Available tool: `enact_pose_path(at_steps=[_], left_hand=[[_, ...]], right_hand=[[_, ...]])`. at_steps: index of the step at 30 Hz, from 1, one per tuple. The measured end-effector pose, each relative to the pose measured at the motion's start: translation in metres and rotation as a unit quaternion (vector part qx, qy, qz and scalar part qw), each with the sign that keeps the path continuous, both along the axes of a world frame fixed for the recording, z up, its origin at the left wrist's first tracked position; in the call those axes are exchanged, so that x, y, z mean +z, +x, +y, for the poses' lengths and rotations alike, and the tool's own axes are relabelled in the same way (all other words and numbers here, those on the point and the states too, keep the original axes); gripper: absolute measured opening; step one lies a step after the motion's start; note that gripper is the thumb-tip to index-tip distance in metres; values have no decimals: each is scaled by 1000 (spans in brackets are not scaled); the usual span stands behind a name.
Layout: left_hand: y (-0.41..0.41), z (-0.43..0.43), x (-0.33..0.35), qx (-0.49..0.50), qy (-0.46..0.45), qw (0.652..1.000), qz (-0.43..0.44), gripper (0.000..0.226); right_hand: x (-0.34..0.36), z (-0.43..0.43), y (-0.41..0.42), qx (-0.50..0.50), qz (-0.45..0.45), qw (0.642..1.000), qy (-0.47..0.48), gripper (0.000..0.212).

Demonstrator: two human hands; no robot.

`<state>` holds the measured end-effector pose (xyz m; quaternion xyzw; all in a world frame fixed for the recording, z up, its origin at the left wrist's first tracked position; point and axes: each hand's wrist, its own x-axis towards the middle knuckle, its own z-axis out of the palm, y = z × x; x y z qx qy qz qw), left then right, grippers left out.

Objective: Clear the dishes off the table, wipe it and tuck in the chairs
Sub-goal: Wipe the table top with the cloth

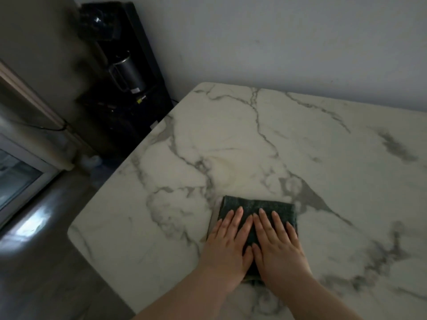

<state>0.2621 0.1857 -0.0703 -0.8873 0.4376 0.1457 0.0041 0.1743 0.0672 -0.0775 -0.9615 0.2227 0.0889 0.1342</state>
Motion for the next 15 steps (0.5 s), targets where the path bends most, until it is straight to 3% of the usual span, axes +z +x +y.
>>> enact_pose_path(at_steps=[9, 15], left_hand=[[137, -16, -1, 29, -25, 999, -34, 68], [238, -39, 0, 82, 27, 996, -35, 61]], right_hand=[[7, -19, 145, 55, -22, 998, -25, 62], [7, -36, 255, 59, 9, 998, -16, 60]])
